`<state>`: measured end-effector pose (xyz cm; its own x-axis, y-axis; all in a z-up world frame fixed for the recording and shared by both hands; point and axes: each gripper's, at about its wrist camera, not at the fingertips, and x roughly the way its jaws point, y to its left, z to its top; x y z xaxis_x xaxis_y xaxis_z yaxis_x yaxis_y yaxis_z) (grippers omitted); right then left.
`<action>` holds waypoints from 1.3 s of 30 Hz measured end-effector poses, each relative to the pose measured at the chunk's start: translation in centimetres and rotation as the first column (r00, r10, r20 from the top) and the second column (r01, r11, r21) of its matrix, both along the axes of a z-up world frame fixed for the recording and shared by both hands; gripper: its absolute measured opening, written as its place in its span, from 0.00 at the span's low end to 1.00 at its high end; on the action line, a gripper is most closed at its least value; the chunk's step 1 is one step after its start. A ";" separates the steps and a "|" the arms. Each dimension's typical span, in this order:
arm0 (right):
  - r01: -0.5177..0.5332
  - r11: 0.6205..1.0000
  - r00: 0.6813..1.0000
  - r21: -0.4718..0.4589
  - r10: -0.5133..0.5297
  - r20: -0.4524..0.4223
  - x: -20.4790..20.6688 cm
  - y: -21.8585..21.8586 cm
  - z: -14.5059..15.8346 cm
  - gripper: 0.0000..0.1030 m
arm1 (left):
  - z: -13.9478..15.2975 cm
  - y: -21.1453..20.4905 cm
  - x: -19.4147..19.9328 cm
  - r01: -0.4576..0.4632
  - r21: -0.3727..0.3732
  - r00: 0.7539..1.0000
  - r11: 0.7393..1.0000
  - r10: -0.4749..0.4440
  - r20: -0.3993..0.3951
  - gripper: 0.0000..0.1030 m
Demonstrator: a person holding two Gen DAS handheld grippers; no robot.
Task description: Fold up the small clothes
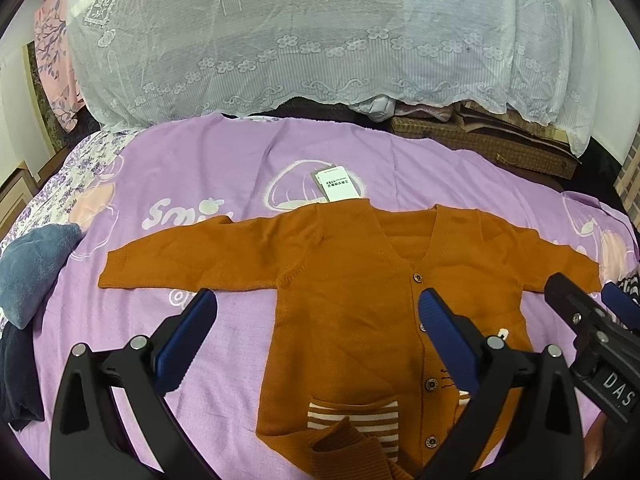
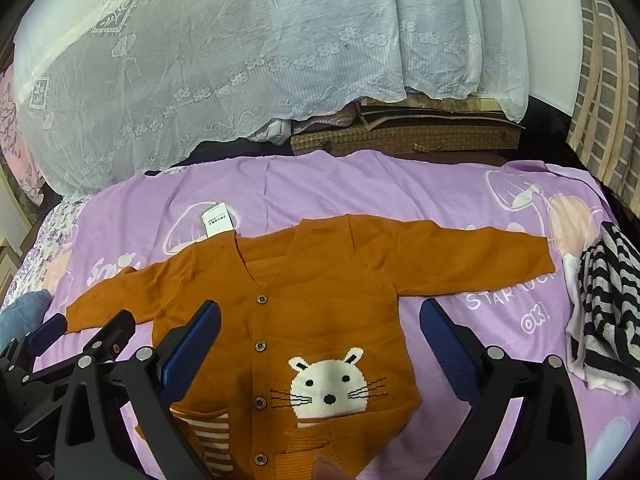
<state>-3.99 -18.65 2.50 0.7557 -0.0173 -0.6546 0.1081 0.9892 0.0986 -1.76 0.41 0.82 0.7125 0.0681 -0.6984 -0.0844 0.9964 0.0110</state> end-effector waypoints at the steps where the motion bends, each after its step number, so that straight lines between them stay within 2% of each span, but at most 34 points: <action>1: 0.001 1.000 1.000 0.002 -0.001 0.001 0.0 0.0 0.0 0.97 | 0.0 0.0 0.0 0.000 -0.001 1.000 1.000 0.000 -0.001 0.95; 39: 0.004 1.000 1.000 0.020 -0.004 0.008 -0.2 0.0 0.3 0.97 | -0.2 -0.4 0.0 0.001 -0.001 1.000 1.000 -0.001 -0.007 0.95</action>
